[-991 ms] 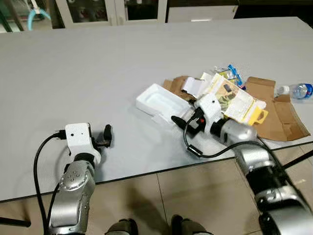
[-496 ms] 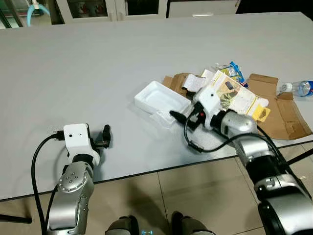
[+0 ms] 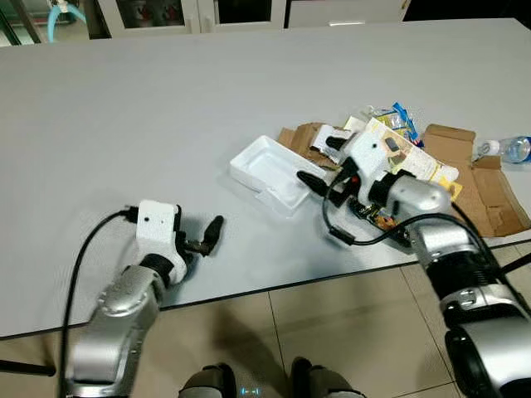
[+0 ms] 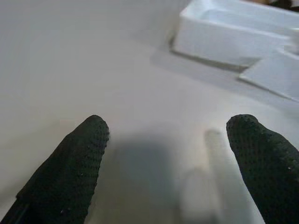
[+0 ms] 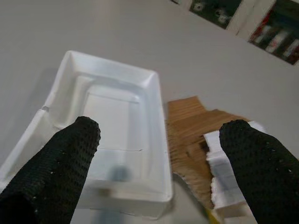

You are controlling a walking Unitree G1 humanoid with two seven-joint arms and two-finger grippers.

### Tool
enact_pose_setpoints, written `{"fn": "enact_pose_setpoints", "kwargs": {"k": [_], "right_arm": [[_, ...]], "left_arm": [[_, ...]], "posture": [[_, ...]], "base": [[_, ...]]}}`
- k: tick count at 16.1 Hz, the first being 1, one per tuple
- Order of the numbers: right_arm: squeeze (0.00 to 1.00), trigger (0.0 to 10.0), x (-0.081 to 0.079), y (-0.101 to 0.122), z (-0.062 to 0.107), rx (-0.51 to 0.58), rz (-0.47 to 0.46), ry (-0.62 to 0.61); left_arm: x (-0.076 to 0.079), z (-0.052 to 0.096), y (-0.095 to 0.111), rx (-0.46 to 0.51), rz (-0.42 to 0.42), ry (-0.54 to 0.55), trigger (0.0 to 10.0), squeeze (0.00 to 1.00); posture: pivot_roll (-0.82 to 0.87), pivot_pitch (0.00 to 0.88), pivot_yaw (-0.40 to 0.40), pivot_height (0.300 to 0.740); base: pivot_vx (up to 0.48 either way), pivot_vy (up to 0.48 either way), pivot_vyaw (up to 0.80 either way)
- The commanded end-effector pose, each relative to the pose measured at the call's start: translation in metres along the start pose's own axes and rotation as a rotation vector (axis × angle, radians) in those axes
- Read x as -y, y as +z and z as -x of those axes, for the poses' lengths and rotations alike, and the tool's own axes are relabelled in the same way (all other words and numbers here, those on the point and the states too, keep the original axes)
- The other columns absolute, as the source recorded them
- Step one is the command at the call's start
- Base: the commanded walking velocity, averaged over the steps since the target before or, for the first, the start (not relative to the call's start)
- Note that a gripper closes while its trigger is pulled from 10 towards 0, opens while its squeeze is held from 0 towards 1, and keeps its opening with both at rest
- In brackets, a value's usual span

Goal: Picking trash to rubbish bin

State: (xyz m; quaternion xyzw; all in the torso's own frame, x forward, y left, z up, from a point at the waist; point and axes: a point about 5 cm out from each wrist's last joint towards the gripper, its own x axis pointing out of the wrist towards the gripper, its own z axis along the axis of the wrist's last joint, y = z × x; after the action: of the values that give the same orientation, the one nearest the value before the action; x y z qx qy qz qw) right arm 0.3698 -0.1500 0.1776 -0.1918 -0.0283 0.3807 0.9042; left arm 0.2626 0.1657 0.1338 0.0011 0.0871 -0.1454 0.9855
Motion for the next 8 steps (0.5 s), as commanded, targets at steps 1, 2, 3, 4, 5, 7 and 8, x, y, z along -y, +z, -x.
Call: {"fn": "enact_pose_setpoints", "kwargs": {"k": [1,2,3,4,5,7,8], "right_arm": [[0.00,10.0,0.004,0.008,0.001,0.018,0.029,0.034],[0.00,10.0,0.006,0.009,0.002,0.018,0.035,0.041],[0.00,10.0,0.007,0.010,0.002,0.018,0.036,0.047],[0.00,10.0,0.007,0.009,0.002,0.015,0.038,0.057],[0.00,10.0,0.007,0.009,0.003,0.013,0.039,0.062],[0.00,10.0,0.001,0.008,0.002,0.012,0.032,0.122],[0.00,10.0,-0.003,0.008,0.001,0.015,0.021,0.167]], "left_arm": [[0.008,0.006,-0.002,-0.034,-0.007,-0.072,10.0,0.00],[0.010,0.010,-0.002,-0.048,-0.017,-0.101,10.0,0.00],[0.011,0.014,-0.001,-0.058,-0.027,-0.121,10.0,0.00],[0.012,0.016,0.000,-0.071,-0.033,-0.137,10.0,0.00],[0.013,0.018,0.001,-0.077,-0.037,-0.146,10.0,0.00],[0.016,0.026,0.003,-0.101,-0.050,-0.182,10.0,0.00],[0.016,0.029,0.001,-0.112,-0.053,-0.183,10.0,0.00]], "posture": [[-0.03,0.185,-0.006,0.740],[-0.02,0.184,-0.007,0.740],[-0.02,0.184,-0.008,0.740],[-0.01,0.184,-0.010,0.740],[-0.01,0.184,-0.010,0.740],[0.00,0.183,-0.011,0.740],[0.00,0.183,-0.011,0.740]], "base": [[0.000,0.000,0.00],[0.000,0.000,0.00],[0.000,0.000,0.00],[0.000,0.000,0.00],[0.000,0.000,0.00],[0.000,0.000,0.00],[0.000,0.000,0.00]]}}
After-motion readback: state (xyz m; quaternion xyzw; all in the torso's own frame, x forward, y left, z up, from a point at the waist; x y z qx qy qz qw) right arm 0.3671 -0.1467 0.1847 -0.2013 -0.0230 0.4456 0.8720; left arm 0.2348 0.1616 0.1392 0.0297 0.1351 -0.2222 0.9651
